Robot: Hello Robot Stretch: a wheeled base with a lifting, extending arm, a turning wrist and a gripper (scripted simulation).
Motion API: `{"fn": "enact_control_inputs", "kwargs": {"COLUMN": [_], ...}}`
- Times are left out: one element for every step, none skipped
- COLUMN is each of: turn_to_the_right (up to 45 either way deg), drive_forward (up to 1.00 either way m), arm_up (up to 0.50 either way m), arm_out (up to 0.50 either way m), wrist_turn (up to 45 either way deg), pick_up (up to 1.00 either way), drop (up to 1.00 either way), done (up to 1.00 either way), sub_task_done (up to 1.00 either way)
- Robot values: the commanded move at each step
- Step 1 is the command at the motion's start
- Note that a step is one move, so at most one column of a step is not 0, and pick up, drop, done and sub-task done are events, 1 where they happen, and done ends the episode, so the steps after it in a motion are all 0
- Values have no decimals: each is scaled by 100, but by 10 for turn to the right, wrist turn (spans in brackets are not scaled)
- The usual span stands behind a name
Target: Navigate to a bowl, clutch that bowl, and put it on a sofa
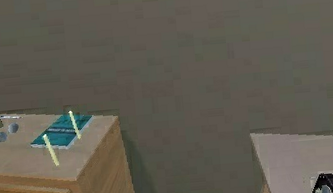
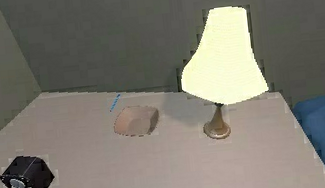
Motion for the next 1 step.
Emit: {"fn": "enact_control_inputs", "kwargs": {"turn_to_the_right": [0], "drive_forward": [0], "arm_up": [50], "arm_out": [0], "wrist_turn": [0], "pick_up": [0], "drop": [0], "done": [0], "sub_task_done": [0]}}
